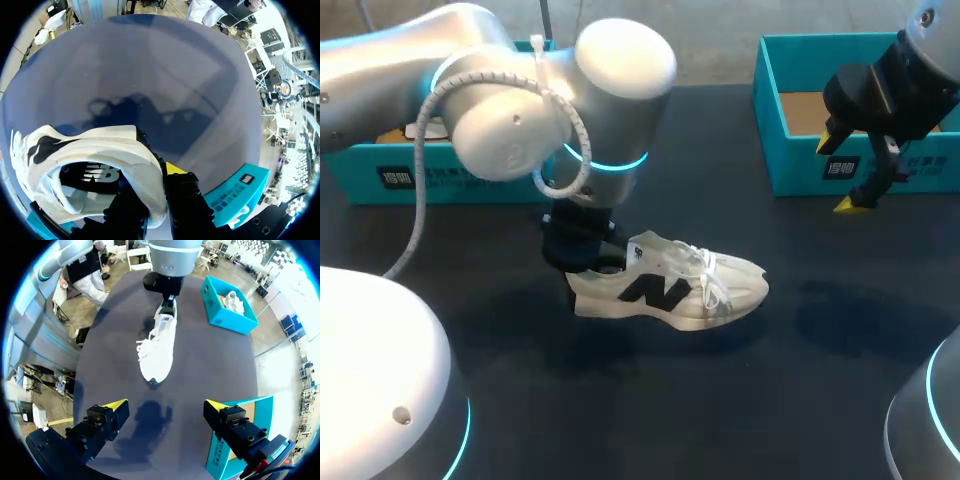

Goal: Take the shoe out of the shoebox, open the shoe tongue, remove and reinsert the insole, then place the shoe into the shoebox

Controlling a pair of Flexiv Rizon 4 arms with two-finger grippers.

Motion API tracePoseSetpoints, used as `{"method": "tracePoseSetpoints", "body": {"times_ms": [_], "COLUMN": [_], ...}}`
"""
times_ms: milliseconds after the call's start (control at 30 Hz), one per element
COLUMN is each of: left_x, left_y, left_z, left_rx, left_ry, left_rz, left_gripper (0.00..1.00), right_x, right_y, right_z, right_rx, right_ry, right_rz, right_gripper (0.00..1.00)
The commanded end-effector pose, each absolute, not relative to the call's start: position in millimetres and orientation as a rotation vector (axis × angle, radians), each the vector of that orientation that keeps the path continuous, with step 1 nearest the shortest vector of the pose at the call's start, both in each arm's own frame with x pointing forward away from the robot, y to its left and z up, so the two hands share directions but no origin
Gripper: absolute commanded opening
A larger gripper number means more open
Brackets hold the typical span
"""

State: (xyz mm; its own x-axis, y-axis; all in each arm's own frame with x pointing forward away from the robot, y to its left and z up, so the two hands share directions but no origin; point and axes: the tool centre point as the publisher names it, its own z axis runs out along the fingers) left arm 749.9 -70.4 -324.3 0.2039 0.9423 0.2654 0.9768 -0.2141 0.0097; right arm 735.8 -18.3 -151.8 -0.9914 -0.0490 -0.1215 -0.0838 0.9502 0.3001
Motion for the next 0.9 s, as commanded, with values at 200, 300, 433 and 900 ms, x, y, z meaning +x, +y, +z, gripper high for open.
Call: {"method": "tracePoseSetpoints", "body": {"times_ms": [200, 300, 433, 900], "left_x": [754.1, 753.4, 750.3, 747.6], "left_y": [-78.4, -78.5, -82.3, -86.2], "left_z": [-353.1, -364.1, -379.8, -392.4], "left_rx": [-2.269, -2.241, -2.186, -2.133], "left_ry": [-1.885, -1.903, -1.926, -1.932], "left_rz": [-0.284, -0.270, -0.280, -0.265], "left_gripper": [0.00, 0.00, 0.00, 0.85], "right_x": [738.3, 738.3, 738.3, 738.3], "right_y": [-16.5, -16.5, -16.5, -16.5], "right_z": [-152.2, -152.2, -152.2, -152.2], "right_rx": [-0.102, -0.102, -0.102, -0.102], "right_ry": [2.996, 2.996, 2.996, 2.996], "right_rz": [0.462, 0.462, 0.462, 0.462], "right_gripper": [1.00, 1.00, 1.00, 1.00]}}
